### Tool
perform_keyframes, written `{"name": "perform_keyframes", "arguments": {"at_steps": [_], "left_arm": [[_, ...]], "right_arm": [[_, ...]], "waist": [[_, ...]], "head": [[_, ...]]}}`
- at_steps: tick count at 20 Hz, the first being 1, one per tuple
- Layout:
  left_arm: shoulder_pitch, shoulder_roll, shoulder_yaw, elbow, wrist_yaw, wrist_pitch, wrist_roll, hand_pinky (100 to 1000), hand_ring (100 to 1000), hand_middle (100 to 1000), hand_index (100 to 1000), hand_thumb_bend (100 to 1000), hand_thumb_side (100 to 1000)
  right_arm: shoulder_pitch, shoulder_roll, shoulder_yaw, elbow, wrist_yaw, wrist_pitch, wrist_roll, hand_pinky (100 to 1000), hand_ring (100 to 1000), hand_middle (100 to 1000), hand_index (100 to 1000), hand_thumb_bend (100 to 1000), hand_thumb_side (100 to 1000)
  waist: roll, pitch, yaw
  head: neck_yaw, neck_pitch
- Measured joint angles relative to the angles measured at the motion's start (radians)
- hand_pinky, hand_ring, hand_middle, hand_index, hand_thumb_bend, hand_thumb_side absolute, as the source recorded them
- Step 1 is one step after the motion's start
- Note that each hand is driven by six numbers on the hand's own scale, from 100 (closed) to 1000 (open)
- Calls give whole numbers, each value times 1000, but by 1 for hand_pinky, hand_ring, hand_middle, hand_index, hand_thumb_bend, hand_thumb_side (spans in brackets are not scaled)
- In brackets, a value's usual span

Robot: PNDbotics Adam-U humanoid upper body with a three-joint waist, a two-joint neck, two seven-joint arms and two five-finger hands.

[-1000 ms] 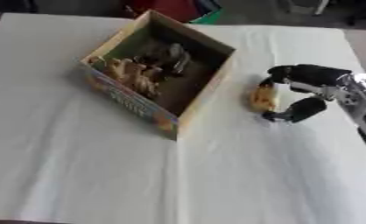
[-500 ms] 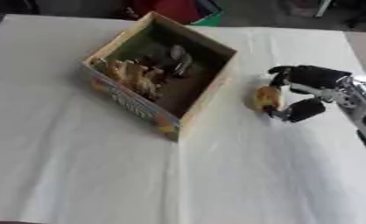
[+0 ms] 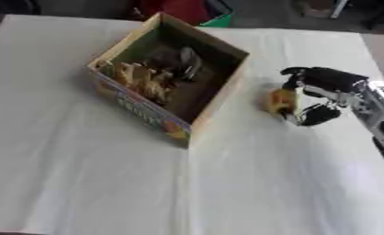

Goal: Pick up objects on the table and place them in the box.

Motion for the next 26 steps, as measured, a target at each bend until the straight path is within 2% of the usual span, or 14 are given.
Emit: {"name": "perform_keyframes", "arguments": {"at_steps": [2, 4, 14, 17, 23, 26], "left_arm": [[1, 0, 0, 0, 0, 1, 1, 673, 667, 638, 746, 100, 808], [1, 0, 0, 0, 0, 2, 2, 673, 666, 637, 745, 100, 808], [8, 0, 0, 0, 6, 4, 3, 670, 658, 646, 734, 100, 809], [8, 0, 0, 0, 7, 5, 3, 666, 655, 647, 732, 100, 807], [8, 0, 0, 0, 11, 4, 3, 667, 654, 647, 730, 100, 803], [8, 0, -3, 0, 12, 4, 2, 667, 654, 647, 729, 100, 802]], "right_arm": [[0, 0, -4, -9, -22, 12, -11, 613, 1000, 369, 531, 100, 132], [0, 0, -6, -23, -43, 25, -19, 606, 1000, 356, 516, 100, 100], [-9, -4, -19, -127, -162, 78, -5, 548, 1000, 251, 383, 100, 117], [-27, -13, -28, -164, -205, 95, 5, 535, 1000, 247, 380, 100, 126], [-110, -15, -28, -188, -242, 113, 15, 513, 1000, 243, 377, 100, 131], [-163, 7, -23, -180, -243, 114, 17, 513, 1000, 243, 377, 100, 131]], "waist": [[2, 0, -1], [3, -2, -3], [3, -21, -5], [3, -24, -4], [2, -29, 3], [2, -32, 13]], "head": [[0, 0], [0, 0], [0, 0], [-1, 0], [-7, 0], [-12, 0]]}}
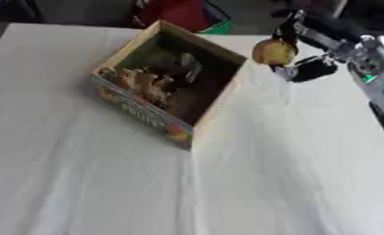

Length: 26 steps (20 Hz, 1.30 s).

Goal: Pick up objects on the table and place them in the box.

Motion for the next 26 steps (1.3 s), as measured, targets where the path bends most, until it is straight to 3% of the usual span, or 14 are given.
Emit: {"name": "perform_keyframes", "arguments": {"at_steps": [7, 13, 26], "left_arm": [[-1, 0, -4, 0, 4, -3, -3, 668, 653, 645, 728, 100, 799], [-10, 0, -9, 0, 8, -3, -6, 670, 653, 645, 727, 100, 800], [-31, 0, -11, 0, 15, -8, -14, 671, 653, 644, 724, 100, 799]], "right_arm": [[-94, 80, 3, 68, 9, -6, 4, 515, 1000, 241, 378, 100, 136], [-147, 165, -2, 162, 77, -22, -9, 515, 1000, 245, 382, 100, 135], [-163, 293, 1, 309, 250, -88, -50, 521, 1000, 272, 409, 100, 135]], "waist": [[-9, 0, 21], [-15, 7, 41], [-18, 21, 64]], "head": [[-16, -10], [-30, -19], [-56, -19]]}}
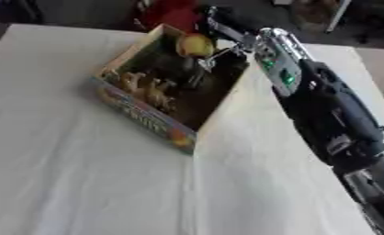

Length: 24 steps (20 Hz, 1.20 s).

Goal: Pick up objects on the table and place them in the box.

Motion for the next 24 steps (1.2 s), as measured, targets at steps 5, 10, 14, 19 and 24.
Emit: {"name": "perform_keyframes", "arguments": {"at_steps": [5, 10, 14, 19, 24], "left_arm": [[-4, -1, -4, 0, 2, 0, 0, 671, 652, 642, 720, 100, 797], [-4, -8, -4, 0, 4, 2, 2, 672, 652, 642, 719, 100, 797], [-4, -9, -4, 0, 4, 3, 3, 672, 651, 642, 720, 100, 799], [-4, -9, -4, 0, 4, 4, 4, 673, 651, 642, 720, 100, 799], [-2, -9, -4, 0, 4, 6, 5, 673, 651, 641, 719, 100, 797]], "right_arm": [[10, 22, 11, 25, 56, -37, 2, 542, 1000, 369, 512, 100, 133], [12, 30, 17, 38, 111, -93, 33, 619, 1000, 562, 734, 100, 434], [12, 29, 17, 45, 130, -156, 89, 686, 1000, 717, 850, 100, 824], [12, 18, 5, 34, 108, -215, 159, 720, 1000, 791, 893, 100, 998], [12, 4, -4, -12, 28, -215, 205, 731, 1000, 809, 926, 200, 1000]], "waist": [[0, 3, 1], [-2, 3, 0], [-2, 3, -2], [1, 3, -10], [4, 3, -14]], "head": [[-1, 0], [0, 0], [0, 3], [-15, 20], [-28, 29]]}}
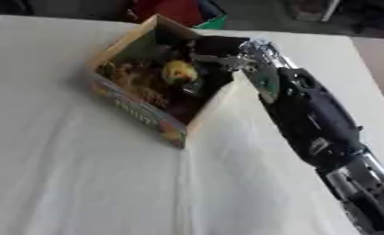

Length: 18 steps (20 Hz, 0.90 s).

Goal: Pick up objects on the table and place them in the box.

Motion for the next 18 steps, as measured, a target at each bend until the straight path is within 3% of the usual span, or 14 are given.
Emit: {"name": "perform_keyframes", "arguments": {"at_steps": [7, 15, 18], "left_arm": [[6, -7, 0, 0, 0, 2, 2, 674, 651, 640, 718, 100, 796], [7, -8, 0, 0, -1, 2, 3, 673, 652, 641, 717, 100, 792], [9, -8, 1, 0, -4, 2, 6, 672, 652, 641, 720, 100, 791]], "right_arm": [[0, -32, -10, -101, -128, 34, 35, 734, 1000, 808, 927, 229, 995], [32, -90, -32, -257, -271, 84, 41, 733, 1000, 805, 925, 210, 981], [75, -135, -45, -348, -339, 108, 26, 727, 1000, 801, 922, 161, 1000]], "waist": [[5, 0, -8], [14, -6, -21], [18, -12, -34]], "head": [[7, 0], [28, 0], [41, 0]]}}
